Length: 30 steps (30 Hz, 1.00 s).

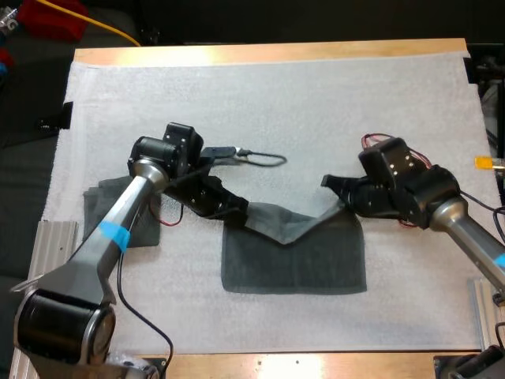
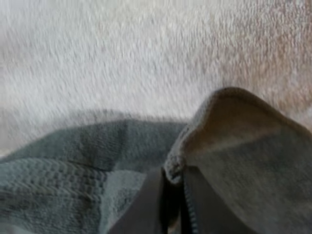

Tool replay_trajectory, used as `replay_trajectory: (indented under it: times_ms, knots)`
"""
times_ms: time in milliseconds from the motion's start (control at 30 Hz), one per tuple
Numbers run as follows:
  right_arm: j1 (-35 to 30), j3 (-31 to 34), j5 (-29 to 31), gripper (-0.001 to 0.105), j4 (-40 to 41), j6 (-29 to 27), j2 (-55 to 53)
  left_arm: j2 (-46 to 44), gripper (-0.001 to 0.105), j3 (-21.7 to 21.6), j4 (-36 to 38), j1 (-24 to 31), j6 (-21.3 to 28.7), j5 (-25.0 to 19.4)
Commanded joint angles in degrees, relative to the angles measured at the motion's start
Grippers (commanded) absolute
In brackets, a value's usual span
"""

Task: Pick towel from pile, fold and stack

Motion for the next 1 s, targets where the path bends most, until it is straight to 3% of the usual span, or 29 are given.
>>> replay_trajectory:
  times_ms: [0, 100, 367, 600, 867, 967]
  knots:
    - [-0.82, -0.08, -1.67, 0.000, -1.30, 1.01, 0.49, 0.54, 0.000, 0.02, -0.98, 0.38, -1.43, 2.57]
    - [-2.48, -0.08, -3.44, 0.000, -2.98, 2.61, 2.12, 2.44, 0.000, 0.02, -3.01, 1.90, -5.12, 5.18]
    - [-5.26, -0.08, -4.45, 0.000, -6.98, 5.73, 5.21, 5.38, 0.000, 0.02, -6.43, 4.34, -9.32, 5.22]
    - [-5.25, -0.08, -1.29, 0.000, -10.86, 9.96, 5.20, 5.36, 0.011, 0.02, -10.88, 4.59, -12.30, 3.94]
    - [-5.25, -0.08, 2.58, 0.000, -11.95, 11.96, 5.20, 5.36, 0.011, 0.02, -12.13, 4.59, -13.28, 0.88]
    - [-5.25, -0.08, 3.16, 0.000, -12.85, 11.96, 5.20, 5.36, 0.018, 0.02, -13.08, 4.59, -13.28, 0.84]
